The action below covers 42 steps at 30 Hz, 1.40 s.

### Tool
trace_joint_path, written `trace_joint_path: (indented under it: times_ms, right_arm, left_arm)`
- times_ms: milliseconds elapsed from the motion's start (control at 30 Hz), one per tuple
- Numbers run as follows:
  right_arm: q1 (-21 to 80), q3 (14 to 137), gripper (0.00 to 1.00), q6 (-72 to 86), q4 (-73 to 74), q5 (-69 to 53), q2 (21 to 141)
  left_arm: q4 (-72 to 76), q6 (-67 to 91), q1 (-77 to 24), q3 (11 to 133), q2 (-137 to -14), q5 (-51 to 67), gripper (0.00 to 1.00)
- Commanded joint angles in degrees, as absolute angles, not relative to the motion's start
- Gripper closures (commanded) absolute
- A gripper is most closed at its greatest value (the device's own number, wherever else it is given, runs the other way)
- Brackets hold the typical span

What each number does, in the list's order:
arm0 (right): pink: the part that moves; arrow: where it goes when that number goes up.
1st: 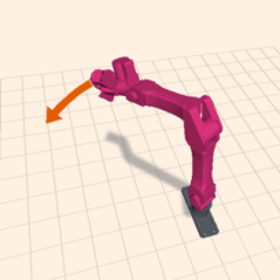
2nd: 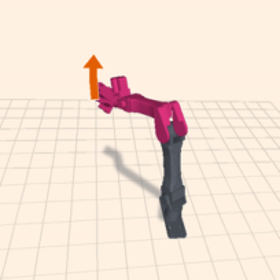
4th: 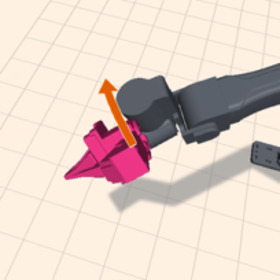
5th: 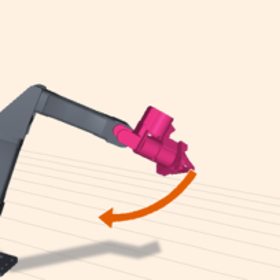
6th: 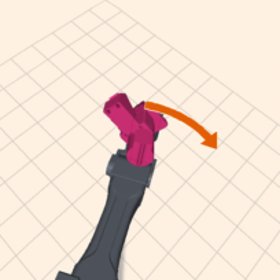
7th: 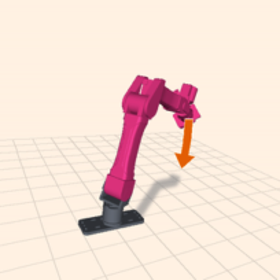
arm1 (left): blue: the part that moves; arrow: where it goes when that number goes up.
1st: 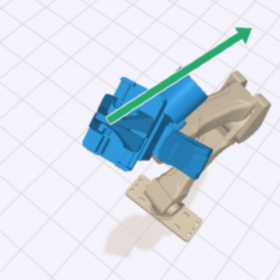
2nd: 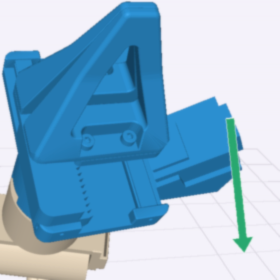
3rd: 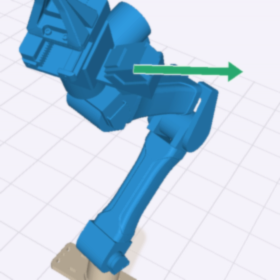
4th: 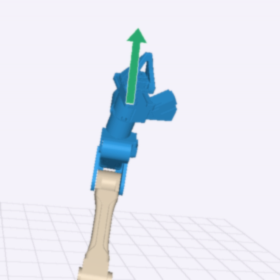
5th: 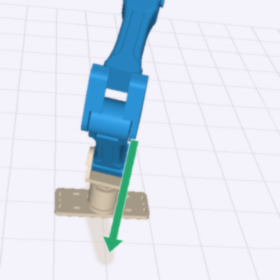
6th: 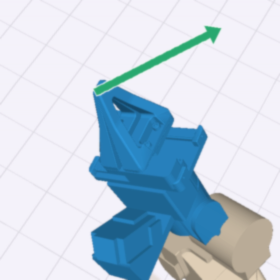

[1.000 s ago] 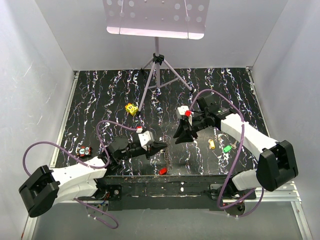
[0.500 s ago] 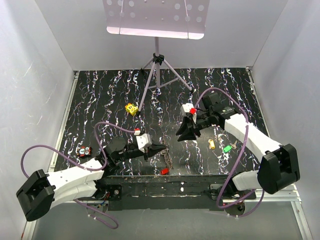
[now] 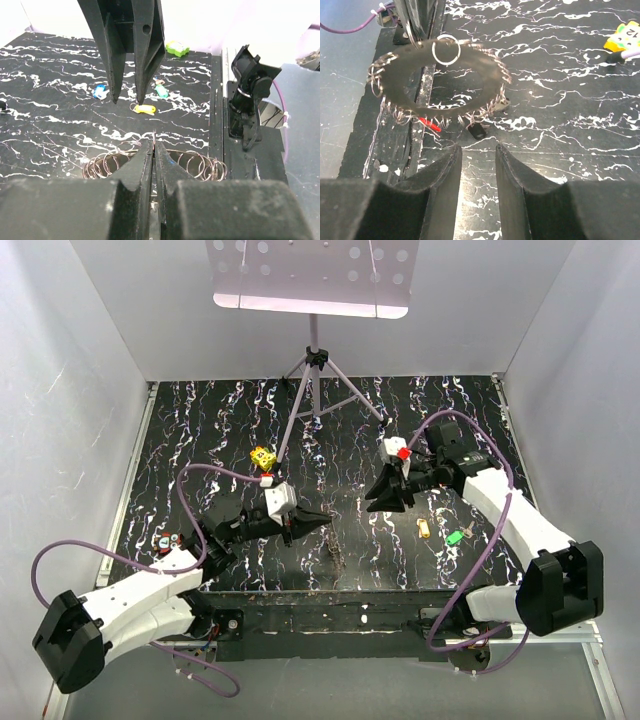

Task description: Put the keys on the keyring

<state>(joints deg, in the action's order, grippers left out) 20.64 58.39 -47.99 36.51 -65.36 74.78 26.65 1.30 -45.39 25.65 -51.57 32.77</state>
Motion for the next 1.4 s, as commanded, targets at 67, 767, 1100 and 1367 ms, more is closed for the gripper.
trace_joint_path:
  times_ms: [67, 767, 1100, 1367]
  right_arm:
    - [16.71, 61.17, 0.6, -50.01, 40.16, -67.76, 72.6]
    - [8.09, 57.84, 0.59, -46.32, 37.71, -64.34, 66.63]
    - [7.21, 55.54, 0.5, -42.1, 40.25, -60.03, 63.28]
    - [6.86, 59.07, 0.48, -39.46, 45.79, -58.18, 66.44]
  left_arm:
    - [26.81, 5.36, -43.51, 29.97, -51.06, 38.23, 1.0]
    - [22.43, 3.79, -38.94, 34.62, -54.4, 41.4, 1.0]
    - [11.27, -1.48, -37.35, 40.42, -54.41, 40.87, 1.0]
    - [7.82, -1.41, -37.27, 42.01, -53.88, 43.32, 1.0]
